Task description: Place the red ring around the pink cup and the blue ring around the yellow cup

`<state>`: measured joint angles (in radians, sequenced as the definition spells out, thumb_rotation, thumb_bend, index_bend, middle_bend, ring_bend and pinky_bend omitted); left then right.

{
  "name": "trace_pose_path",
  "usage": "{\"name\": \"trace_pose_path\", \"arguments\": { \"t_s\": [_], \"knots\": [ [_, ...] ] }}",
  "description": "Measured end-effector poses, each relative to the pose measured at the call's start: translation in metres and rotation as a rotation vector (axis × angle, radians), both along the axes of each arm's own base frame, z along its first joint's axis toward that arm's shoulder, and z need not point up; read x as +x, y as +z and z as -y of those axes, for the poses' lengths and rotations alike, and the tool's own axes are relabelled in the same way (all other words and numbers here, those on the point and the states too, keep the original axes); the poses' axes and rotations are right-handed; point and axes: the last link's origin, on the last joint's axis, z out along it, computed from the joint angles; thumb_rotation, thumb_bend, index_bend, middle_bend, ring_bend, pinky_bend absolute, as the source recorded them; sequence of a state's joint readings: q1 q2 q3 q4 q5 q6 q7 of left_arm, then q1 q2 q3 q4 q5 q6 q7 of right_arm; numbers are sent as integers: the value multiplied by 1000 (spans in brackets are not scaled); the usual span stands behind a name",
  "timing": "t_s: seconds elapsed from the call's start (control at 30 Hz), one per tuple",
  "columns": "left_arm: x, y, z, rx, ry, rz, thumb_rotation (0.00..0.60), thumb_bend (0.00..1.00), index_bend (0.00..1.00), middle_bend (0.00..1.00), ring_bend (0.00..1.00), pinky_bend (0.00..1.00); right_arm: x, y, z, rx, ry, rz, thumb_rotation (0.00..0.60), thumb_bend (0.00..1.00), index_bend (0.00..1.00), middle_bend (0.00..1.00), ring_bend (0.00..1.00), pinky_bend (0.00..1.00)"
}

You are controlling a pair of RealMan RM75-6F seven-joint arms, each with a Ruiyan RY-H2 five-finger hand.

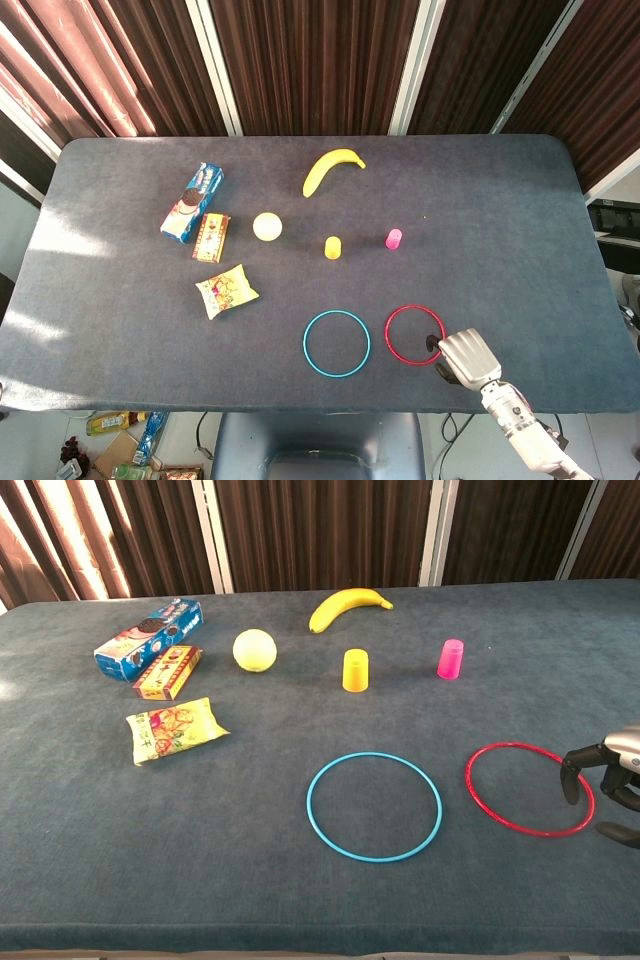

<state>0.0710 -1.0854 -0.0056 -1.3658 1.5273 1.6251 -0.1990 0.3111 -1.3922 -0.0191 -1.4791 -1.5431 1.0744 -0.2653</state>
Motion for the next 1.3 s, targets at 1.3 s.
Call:
{"name": "trace_pose_path", "arguments": {
  "t_s": [1.3],
  "knots": [
    [-2,-1,2,-7,6,9,600,421,17,0,0,131,-3,-18,4,38,-1,-17,600,447,657,995,1000,1000]
  ]
}}
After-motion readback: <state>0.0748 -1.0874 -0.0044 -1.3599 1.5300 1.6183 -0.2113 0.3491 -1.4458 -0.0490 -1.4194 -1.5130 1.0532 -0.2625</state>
